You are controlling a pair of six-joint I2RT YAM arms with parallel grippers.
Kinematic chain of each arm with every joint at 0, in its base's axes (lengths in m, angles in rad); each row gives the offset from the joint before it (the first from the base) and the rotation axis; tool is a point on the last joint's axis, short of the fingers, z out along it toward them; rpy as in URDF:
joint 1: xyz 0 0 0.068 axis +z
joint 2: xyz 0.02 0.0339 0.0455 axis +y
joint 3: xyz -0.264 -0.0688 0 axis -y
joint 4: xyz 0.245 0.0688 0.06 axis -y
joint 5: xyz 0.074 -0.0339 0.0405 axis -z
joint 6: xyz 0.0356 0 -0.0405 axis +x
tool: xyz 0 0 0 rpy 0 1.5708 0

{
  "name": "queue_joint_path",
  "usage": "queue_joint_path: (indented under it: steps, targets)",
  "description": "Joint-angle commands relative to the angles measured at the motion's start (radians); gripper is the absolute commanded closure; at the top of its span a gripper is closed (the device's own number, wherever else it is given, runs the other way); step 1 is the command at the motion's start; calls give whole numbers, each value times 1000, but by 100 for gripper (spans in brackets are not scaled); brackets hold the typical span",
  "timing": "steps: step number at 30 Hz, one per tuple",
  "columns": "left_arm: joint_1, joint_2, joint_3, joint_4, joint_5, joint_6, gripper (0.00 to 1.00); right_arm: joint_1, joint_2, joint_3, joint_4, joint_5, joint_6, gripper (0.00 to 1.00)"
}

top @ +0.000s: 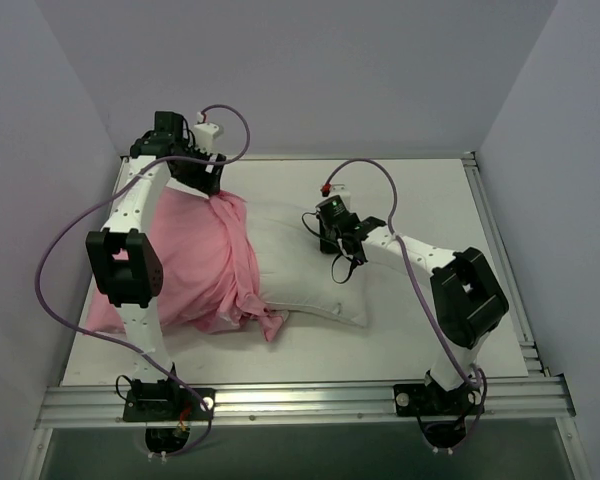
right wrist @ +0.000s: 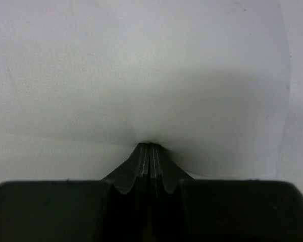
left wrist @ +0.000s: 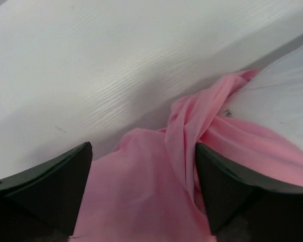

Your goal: Remove the pillowcase from the pillow

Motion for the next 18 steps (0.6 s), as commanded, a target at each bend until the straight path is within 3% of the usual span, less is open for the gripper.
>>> queue_joint_path:
  steps: [1, 6, 11, 15, 18]
  targets:
    - [-22, -79, 104, -68, 155, -8, 3, -45, 39, -116, -387, 9, -52, 100]
    - [-10, -69, 297, -344, 370, -22, 6, -74, -44, -157, -283, -72, -15, 100]
    - [13, -138, 385, -527, 361, 29, 6, -81, -62, -171, -237, -114, 11, 100]
    - [128, -257, 209, -677, 246, 138, 6, -81, -58, -185, -202, -133, 20, 100]
    - [234, -427, -93, -647, 97, 205, 6, -81, -53, -188, -186, -143, 16, 100]
